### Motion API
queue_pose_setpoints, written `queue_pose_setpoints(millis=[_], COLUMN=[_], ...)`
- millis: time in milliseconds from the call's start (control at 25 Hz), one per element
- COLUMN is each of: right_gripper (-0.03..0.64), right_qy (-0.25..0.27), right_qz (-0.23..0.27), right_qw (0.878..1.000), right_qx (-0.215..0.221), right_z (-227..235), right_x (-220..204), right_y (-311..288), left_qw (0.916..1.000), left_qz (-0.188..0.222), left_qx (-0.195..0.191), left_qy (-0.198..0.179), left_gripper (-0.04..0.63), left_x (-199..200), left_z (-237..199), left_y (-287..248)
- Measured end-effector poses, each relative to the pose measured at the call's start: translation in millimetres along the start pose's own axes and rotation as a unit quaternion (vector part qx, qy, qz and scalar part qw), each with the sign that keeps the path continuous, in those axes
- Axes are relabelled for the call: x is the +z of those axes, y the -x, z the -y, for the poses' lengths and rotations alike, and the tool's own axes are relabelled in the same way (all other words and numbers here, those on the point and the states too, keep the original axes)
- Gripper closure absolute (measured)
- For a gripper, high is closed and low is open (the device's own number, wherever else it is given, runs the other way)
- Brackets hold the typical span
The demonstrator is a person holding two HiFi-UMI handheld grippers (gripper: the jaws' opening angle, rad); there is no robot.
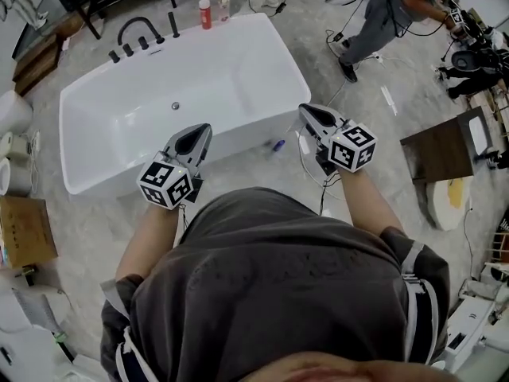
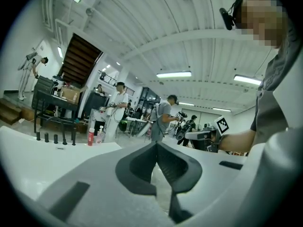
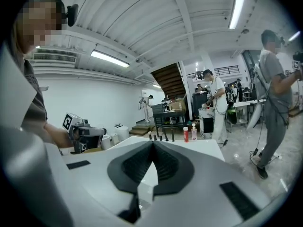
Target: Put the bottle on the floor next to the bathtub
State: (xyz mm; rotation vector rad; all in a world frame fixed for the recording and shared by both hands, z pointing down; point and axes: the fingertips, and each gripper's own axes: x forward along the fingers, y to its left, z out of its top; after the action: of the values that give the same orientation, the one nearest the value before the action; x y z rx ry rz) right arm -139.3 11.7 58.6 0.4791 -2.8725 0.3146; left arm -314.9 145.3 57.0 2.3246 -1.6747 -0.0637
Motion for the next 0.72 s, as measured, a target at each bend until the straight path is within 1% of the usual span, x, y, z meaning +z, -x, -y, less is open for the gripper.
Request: queue_pose_setpoints(millis=[200,480,720], right_gripper=[0.626,0.626,0.626], right_qy=[0.006,0.003,0.012], right_qz=[-0.009,-0.005,-0.012], right_qw=[1.0,1.0,1.0], right_qx=[0.006,0.002,0.002], right_z=[-6.3,-2.4,-2.6], right_x=[-6.6,-6.0,-8.4], right_y=[-5.9,-4.2,-3.5], left_qw=[1.0,0.9999,0.9999], left_qz=[-0.008,-0.009,-0.013], left_qx=[-0.005,-0.006,-0.003], left_qy=[0.001,0.001,0.006], left_gripper=[0.591,0.591,0.591], left_x=[-6.0,-6.3,-9.2], left_z=[0.3,-1.8,-0.2], left_y=[-3.1,-5.3,-7.3])
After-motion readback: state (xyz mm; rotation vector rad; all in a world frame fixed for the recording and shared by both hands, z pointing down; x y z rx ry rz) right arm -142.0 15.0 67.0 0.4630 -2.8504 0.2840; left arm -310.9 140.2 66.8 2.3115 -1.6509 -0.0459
